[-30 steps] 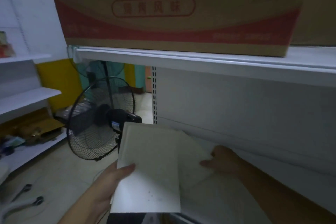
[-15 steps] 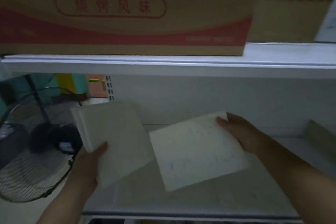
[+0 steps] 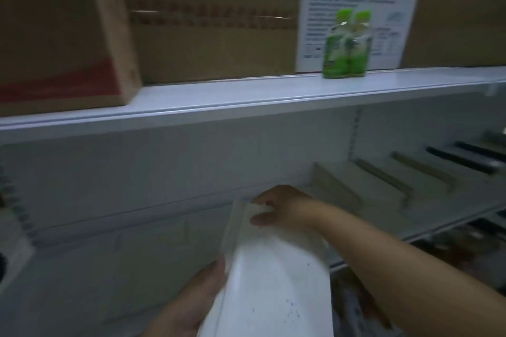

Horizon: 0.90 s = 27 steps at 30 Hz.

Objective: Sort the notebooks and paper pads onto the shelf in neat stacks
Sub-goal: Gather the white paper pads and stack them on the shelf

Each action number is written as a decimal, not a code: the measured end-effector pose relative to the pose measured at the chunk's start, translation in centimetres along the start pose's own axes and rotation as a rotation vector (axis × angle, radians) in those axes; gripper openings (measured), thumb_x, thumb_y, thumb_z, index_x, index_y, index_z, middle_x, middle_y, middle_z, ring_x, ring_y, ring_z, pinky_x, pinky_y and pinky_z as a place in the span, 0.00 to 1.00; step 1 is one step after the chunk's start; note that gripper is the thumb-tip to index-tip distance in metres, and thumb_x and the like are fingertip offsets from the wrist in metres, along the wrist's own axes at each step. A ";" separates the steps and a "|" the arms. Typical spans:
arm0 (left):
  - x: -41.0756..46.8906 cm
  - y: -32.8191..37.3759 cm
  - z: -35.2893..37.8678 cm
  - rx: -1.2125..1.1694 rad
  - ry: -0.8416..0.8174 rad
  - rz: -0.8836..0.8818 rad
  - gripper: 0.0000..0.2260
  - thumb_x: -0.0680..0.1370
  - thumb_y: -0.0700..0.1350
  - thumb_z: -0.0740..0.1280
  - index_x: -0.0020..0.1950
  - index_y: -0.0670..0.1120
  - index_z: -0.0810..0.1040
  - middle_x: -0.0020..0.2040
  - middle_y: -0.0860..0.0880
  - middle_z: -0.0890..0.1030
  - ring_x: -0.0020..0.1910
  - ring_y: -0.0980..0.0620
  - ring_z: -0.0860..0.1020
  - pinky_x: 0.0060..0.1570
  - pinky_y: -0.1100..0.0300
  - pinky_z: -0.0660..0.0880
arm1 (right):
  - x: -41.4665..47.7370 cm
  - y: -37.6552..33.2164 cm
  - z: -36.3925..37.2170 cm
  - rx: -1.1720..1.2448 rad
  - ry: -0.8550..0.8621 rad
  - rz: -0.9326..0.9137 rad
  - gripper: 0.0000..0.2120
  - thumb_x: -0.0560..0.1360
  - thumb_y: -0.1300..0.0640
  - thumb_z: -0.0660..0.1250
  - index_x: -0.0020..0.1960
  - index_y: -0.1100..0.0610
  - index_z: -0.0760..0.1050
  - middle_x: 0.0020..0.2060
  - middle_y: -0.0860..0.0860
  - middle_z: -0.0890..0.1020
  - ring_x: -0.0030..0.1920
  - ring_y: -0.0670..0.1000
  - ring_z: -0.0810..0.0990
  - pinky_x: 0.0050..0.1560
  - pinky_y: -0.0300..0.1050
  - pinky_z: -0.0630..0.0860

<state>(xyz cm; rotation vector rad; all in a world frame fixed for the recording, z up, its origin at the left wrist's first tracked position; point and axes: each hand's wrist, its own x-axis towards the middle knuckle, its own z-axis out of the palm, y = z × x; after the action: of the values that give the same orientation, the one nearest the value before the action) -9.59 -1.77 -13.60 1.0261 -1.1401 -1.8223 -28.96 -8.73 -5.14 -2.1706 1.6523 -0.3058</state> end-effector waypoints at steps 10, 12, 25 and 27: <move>4.5 -2.7 17.7 -0.020 -0.086 0.057 0.21 0.61 0.33 0.71 0.54 0.36 0.79 0.44 0.34 0.83 0.40 0.37 0.83 0.33 0.52 0.80 | -14.5 16.7 -2.1 0.463 0.350 0.553 0.35 0.76 0.42 0.63 0.76 0.57 0.56 0.74 0.55 0.61 0.72 0.56 0.63 0.70 0.50 0.64; 5.1 -3.1 21.6 -0.142 -0.139 0.024 0.15 0.70 0.34 0.66 0.57 0.38 0.77 0.46 0.34 0.83 0.41 0.36 0.83 0.35 0.49 0.80 | -17.5 19.0 -2.2 0.907 0.246 0.558 0.21 0.78 0.50 0.63 0.68 0.58 0.68 0.62 0.56 0.78 0.59 0.57 0.78 0.59 0.51 0.75; 13.4 -4.7 32.4 0.102 0.060 0.042 0.05 0.80 0.37 0.60 0.52 0.40 0.75 0.47 0.40 0.83 0.45 0.41 0.83 0.42 0.52 0.79 | -20.7 28.1 -6.6 1.093 0.510 0.525 0.15 0.78 0.67 0.60 0.60 0.53 0.74 0.49 0.56 0.84 0.47 0.58 0.84 0.42 0.51 0.80; 15.2 -4.8 33.5 0.072 0.108 0.040 0.04 0.80 0.38 0.59 0.51 0.42 0.73 0.47 0.41 0.81 0.45 0.42 0.81 0.41 0.55 0.78 | -19.3 29.4 -7.4 1.061 0.484 0.546 0.16 0.78 0.67 0.58 0.62 0.53 0.73 0.50 0.55 0.83 0.48 0.57 0.83 0.46 0.55 0.81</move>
<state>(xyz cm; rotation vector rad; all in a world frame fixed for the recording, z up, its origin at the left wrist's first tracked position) -46.68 -2.41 -12.16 1.1209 -1.1597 -1.6847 -62.95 1.82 -10.06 -0.8651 1.6422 -1.2544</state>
